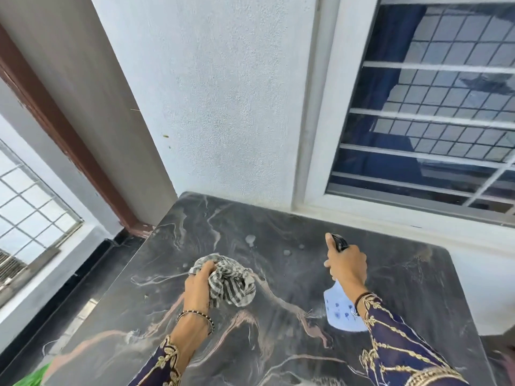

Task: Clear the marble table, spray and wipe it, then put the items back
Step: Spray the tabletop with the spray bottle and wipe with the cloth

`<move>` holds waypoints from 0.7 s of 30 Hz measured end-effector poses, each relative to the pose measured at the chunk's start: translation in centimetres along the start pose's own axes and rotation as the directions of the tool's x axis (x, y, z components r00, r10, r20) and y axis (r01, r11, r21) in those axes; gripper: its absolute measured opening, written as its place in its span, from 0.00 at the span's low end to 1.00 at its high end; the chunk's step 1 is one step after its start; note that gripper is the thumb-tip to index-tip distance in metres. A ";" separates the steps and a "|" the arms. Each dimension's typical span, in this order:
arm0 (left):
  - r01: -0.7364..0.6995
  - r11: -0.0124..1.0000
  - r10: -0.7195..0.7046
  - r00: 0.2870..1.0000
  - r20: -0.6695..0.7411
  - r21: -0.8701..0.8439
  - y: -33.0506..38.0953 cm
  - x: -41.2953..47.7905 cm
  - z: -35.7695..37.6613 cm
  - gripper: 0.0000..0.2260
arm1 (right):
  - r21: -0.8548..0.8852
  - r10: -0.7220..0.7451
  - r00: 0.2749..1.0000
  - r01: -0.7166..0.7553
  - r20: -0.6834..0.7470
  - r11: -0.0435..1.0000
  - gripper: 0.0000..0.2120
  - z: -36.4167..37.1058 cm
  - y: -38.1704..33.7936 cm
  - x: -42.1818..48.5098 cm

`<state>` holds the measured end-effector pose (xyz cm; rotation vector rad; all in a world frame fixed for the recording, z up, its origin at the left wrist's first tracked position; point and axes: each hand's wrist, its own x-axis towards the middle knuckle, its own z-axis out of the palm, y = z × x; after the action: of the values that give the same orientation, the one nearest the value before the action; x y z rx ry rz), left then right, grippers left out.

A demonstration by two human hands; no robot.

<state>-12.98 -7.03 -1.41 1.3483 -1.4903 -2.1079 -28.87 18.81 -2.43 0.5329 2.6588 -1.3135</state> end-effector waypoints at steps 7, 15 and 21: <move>-0.062 0.998 0.062 0.998 0.034 0.014 1.1 -5.1 -1.2 0.23 | -0.040 0.018 0.995 -0.022 -0.095 0.999 0.32 -4.0 4.4 -4.8; -0.104 0.994 0.104 0.994 -0.014 0.016 -0.1 -9.8 -7.7 0.17 | -0.037 -0.003 0.996 0.007 0.090 0.999 0.30 -4.8 7.1 -13.3; -0.107 0.991 0.105 0.994 -0.028 -0.076 -1.9 -14.0 -12.8 0.17 | -0.110 -0.039 0.986 0.058 0.165 0.992 0.33 -4.2 9.5 -20.6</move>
<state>5.26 -5.31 3.89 1.2352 -1.4232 -2.0541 -6.06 22.24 -1.42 0.3332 2.6074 -1.1534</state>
